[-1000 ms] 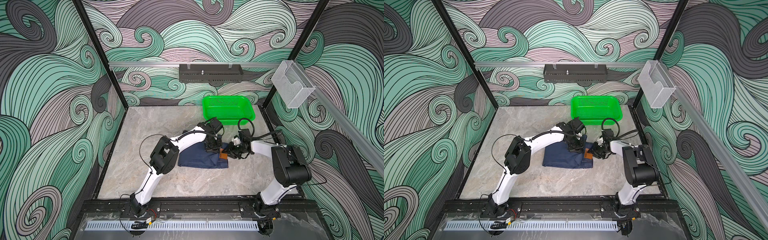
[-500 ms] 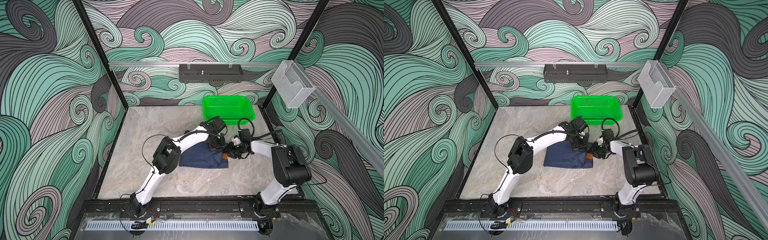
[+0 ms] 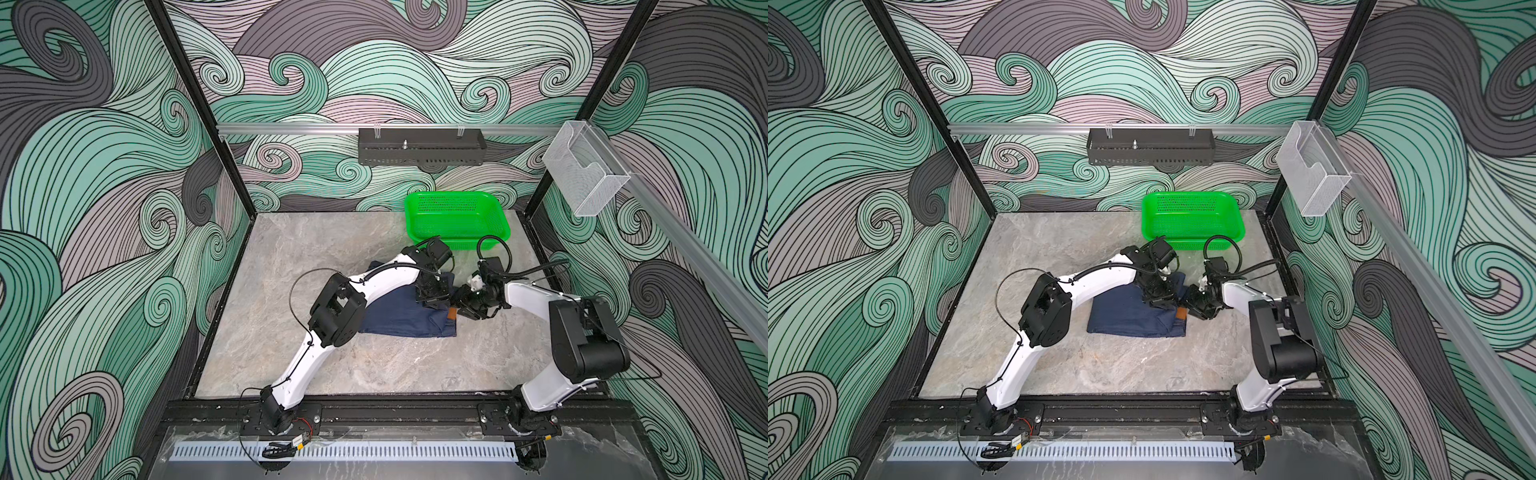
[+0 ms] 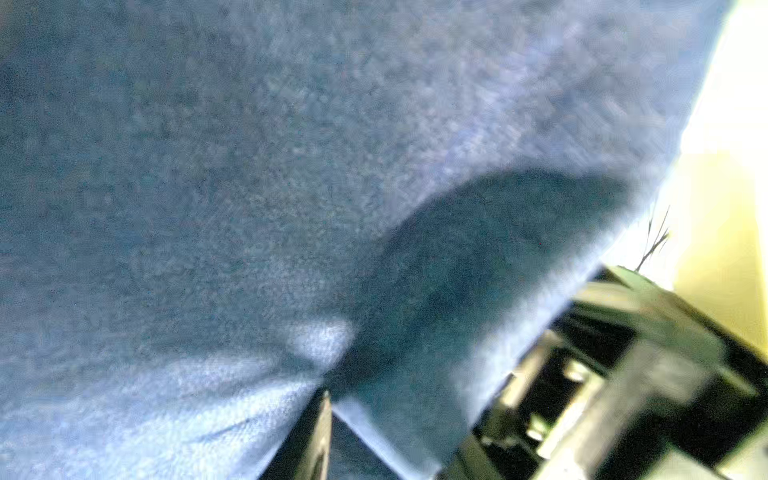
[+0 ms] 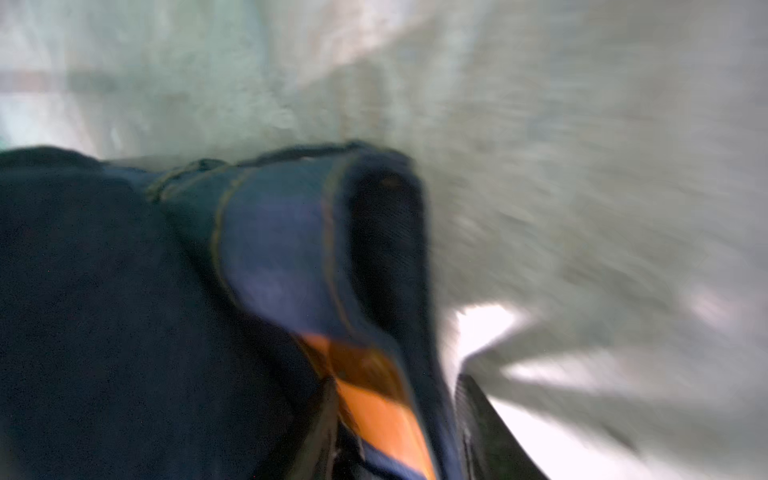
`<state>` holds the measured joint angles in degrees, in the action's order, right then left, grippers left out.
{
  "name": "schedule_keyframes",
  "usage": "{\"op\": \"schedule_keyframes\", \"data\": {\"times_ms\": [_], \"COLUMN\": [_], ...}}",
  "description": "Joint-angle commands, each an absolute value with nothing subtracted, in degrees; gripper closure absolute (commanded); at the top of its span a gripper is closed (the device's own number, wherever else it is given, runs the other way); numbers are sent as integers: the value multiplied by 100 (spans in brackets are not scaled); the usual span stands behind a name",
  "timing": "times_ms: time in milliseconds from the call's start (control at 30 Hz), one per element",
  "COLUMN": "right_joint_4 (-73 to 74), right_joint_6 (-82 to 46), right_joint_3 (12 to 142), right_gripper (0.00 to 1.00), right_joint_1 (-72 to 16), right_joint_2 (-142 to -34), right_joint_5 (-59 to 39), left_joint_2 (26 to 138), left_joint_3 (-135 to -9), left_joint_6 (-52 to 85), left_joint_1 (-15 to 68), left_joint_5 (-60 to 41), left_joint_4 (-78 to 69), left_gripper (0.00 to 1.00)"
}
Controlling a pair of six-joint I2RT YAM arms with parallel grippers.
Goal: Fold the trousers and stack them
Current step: 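Fold the hem end over toward the right gripper while the right holds the waistband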
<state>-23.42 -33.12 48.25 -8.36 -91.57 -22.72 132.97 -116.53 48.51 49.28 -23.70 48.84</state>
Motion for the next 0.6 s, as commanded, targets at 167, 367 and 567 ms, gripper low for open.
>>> {"op": "schedule_keyframes", "data": {"times_ms": [167, 367, 567], "right_joint_4": [-3549, -3213, -2801], "right_joint_6": [-3064, -2766, -2836], "right_joint_3": [5321, 5618, 5596], "right_gripper": [43, 49, 56], "right_joint_1": [-694, -931, -1241], "right_joint_2": [-7891, -7926, -8554], "right_joint_5": [-962, -2305, -2666], "left_joint_2": [12149, 11442, 11187], "left_joint_3": [-11598, -10700, -9286], "left_joint_6": [4664, 4406, 4051], "left_joint_1": [4689, 4322, 3560], "left_joint_5": [-2129, -1965, -2220], "left_joint_4": [5080, 4980, 4621], "left_gripper": [44, 36, 34]}}
